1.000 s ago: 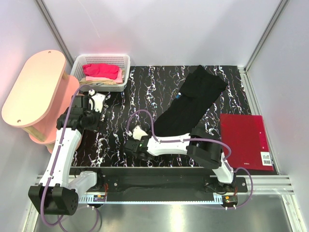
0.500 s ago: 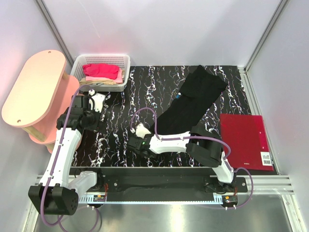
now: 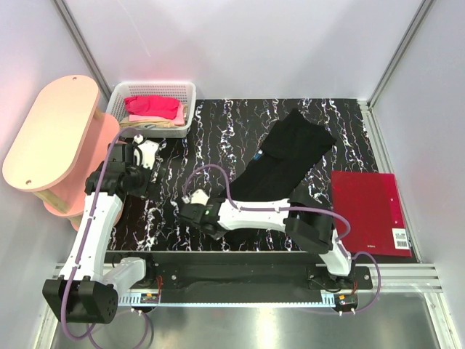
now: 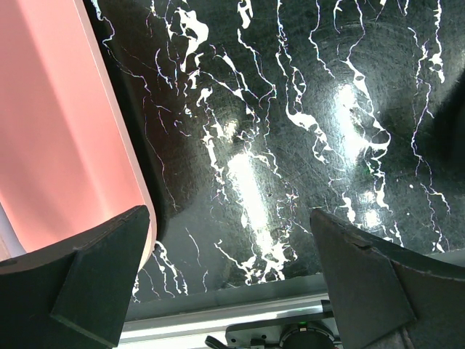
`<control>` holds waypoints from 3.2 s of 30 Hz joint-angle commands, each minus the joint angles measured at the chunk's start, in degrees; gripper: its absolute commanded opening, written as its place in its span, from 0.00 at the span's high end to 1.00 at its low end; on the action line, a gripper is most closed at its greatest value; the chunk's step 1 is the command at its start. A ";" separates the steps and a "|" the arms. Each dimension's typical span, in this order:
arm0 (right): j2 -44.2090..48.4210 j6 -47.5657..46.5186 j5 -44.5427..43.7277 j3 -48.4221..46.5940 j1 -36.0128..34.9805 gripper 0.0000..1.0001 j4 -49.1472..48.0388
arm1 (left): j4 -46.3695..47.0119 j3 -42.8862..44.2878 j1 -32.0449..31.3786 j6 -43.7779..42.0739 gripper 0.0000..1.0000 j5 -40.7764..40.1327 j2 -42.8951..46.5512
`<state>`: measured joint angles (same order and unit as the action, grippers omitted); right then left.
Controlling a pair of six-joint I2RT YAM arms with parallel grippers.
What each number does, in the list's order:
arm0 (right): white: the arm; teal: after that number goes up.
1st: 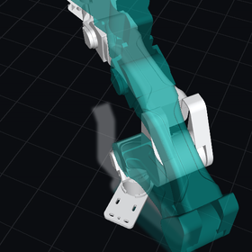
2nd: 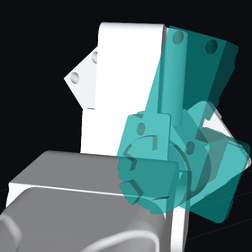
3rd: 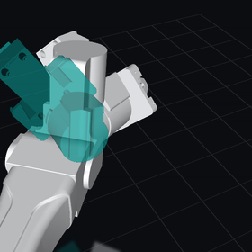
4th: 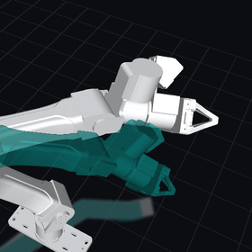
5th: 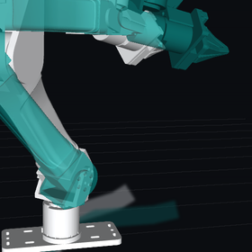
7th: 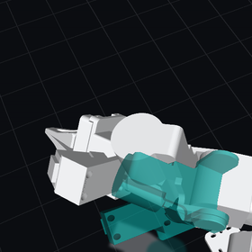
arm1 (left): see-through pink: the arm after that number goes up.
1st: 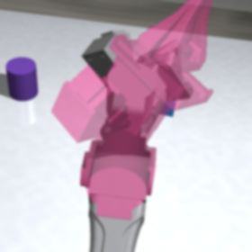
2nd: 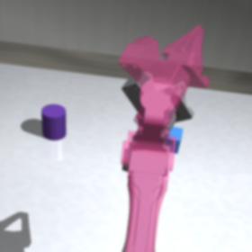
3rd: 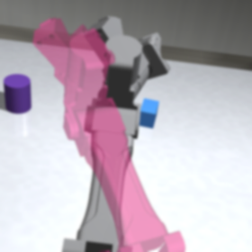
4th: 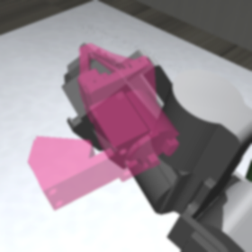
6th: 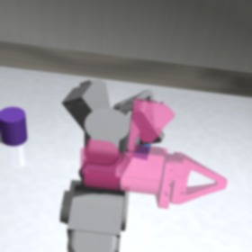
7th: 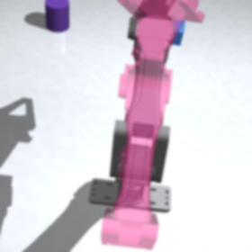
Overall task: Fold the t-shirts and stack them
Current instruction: Fold the tshirt
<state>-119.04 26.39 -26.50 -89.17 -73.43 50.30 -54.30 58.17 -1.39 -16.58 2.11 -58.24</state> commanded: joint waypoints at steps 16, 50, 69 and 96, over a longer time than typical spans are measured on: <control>22.97 2.00 14.46 7.77 10.04 1.00 -3.01 | 0.87 3.00 0.33 -1.44 0.01 0.35 0.76; 8.74 -9.17 6.50 -0.29 40.99 0.25 -7.78 | -0.01 1.77 0.33 -2.67 0.01 3.78 -1.97; 24.21 -0.47 45.72 9.34 38.80 0.28 -14.34 | -0.72 1.07 0.33 -2.58 0.01 5.88 -2.23; 26.04 1.38 44.86 12.96 41.70 0.22 -13.66 | -2.65 0.89 0.33 -5.13 0.01 4.57 -1.53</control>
<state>-102.91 30.11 19.73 -71.61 -29.98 33.10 -57.58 58.74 -1.39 -21.08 7.33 -60.49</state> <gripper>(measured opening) 0.776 0.987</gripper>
